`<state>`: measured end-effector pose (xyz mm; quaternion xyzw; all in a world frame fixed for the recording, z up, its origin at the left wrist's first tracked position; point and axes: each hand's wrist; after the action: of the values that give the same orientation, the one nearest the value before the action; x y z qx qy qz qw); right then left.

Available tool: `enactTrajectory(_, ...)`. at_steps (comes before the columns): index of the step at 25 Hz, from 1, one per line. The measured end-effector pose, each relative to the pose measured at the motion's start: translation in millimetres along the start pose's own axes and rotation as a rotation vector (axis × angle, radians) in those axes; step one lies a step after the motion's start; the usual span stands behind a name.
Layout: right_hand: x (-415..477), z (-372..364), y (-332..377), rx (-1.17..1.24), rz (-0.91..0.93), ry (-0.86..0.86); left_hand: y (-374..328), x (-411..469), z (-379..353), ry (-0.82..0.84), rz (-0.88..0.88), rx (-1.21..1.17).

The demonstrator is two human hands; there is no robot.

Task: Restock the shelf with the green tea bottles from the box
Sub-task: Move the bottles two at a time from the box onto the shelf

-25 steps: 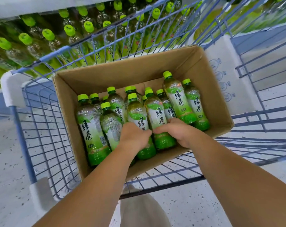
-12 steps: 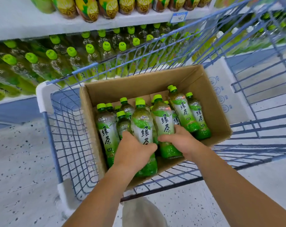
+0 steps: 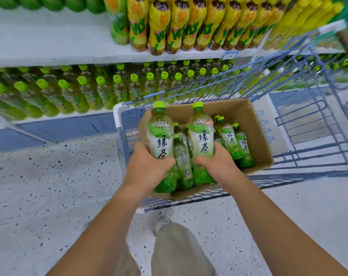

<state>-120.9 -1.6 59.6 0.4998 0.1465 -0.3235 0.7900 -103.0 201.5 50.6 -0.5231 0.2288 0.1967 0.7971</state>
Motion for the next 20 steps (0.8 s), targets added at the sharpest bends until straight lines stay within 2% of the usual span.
enactTrajectory(11,-124,-97,121,-0.021,0.196,0.045,-1,-59,208,-0.228,-0.164,-0.064)
enactTrajectory(15,-150,-145,158,-0.036,0.249,0.069,5,-68,281,-0.265,-0.216,-0.065)
enactTrajectory(20,-157,-203,200,-0.038,0.331,0.149,16,-64,350,-0.388,-0.212,-0.099)
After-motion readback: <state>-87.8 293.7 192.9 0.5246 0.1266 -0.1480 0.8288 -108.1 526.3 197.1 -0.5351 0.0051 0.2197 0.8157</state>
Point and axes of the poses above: each hand's wrist, its own x-axis towards the middle knuckle, its own z-axis out of the back of the hand, y = z × x, and after that the axes turned 5 degrees about -y, right-handed
